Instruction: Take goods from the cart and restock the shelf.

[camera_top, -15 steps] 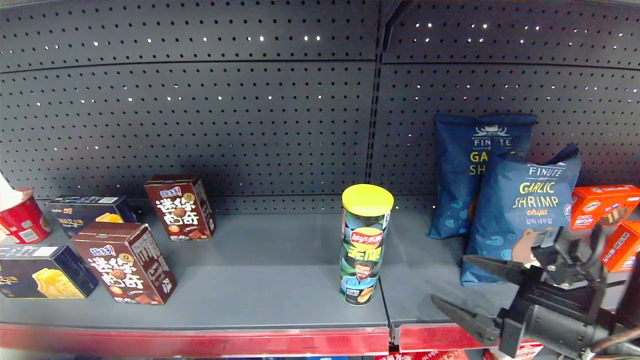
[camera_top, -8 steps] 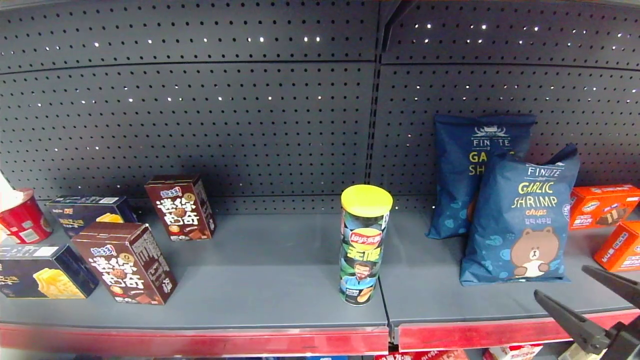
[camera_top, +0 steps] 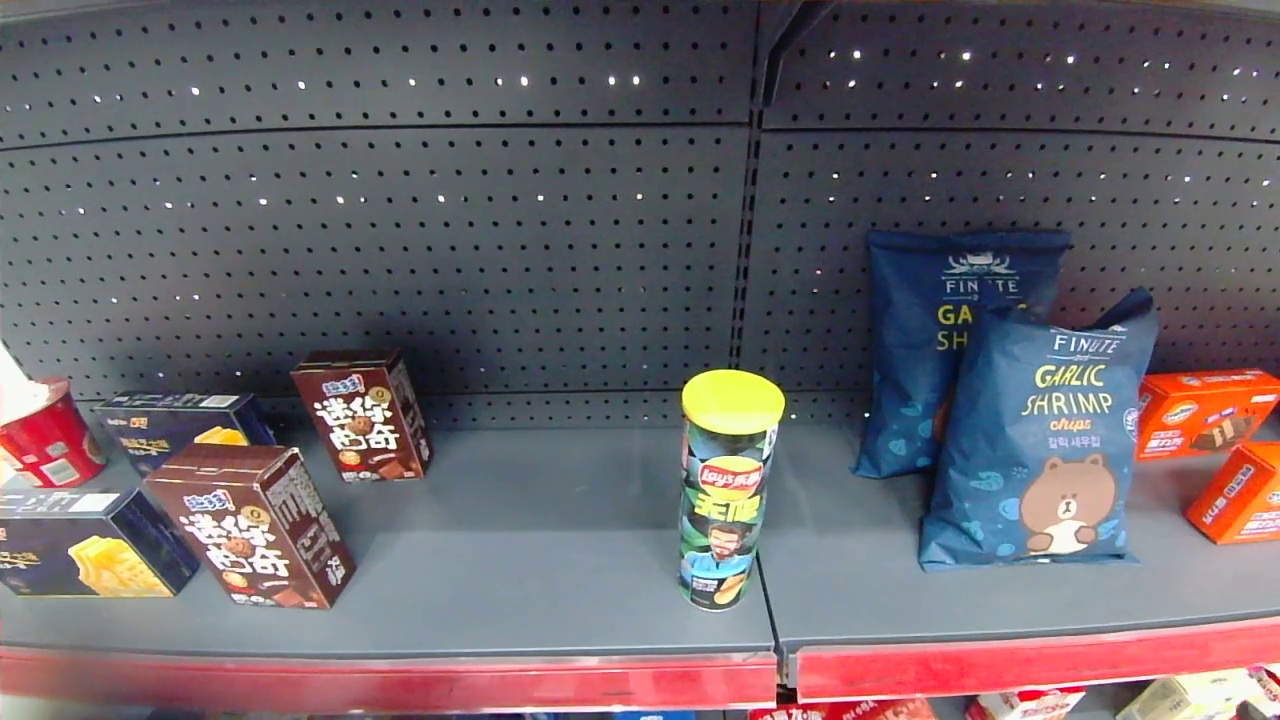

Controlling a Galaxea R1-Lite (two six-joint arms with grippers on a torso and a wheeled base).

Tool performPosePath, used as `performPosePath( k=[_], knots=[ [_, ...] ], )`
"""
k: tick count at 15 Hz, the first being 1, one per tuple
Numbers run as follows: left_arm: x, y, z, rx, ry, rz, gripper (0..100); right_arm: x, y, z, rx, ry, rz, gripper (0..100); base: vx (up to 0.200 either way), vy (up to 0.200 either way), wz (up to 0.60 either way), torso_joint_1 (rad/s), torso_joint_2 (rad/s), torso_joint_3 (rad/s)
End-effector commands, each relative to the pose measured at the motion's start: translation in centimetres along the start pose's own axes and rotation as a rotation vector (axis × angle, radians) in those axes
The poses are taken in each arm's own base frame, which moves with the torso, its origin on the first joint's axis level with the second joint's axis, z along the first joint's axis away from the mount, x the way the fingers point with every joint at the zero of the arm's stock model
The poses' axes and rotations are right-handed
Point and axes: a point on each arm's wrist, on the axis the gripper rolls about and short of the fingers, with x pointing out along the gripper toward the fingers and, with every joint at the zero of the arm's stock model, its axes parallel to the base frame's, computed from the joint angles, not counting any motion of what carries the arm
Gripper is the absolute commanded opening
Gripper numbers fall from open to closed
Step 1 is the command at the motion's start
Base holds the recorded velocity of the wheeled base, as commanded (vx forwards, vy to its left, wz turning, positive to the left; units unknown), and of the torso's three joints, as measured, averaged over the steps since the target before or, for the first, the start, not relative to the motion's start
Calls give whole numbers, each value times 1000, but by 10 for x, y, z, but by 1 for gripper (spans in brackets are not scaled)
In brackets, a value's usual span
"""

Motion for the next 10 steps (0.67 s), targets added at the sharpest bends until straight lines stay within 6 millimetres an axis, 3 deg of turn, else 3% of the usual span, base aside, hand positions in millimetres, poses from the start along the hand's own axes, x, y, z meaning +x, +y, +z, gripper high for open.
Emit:
performPosePath(
  k=[1, 2, 3, 6, 10],
  knots=[
    [1, 0, 7, 0, 1, -27, 0, -37, 5, -12, -19, -97, -116, 100, 0, 0, 0, 0, 0, 0],
    [4, -2, 13, -3, 14, -119, 0, -38, 5, -9, -34, -115, -130, 100, 0, 0, 0, 0, 0, 0],
    [10, -3, 20, -10, 37, -193, 0, -30, 5, -33, -68, -43, -131, 100, 0, 0, 0, 0, 0, 0],
    [24, -3, 32, -32, 88, -277, 0, -30, 4, -34, -103, -24, -186, 100, 0, 0, 0, 0, 0, 0],
    [71, 2, 49, -51, 132, -371, 0, -30, 4, -34, -94, -24, -190, 100, 0, 0, 0, 0, 0, 0]
  ],
)
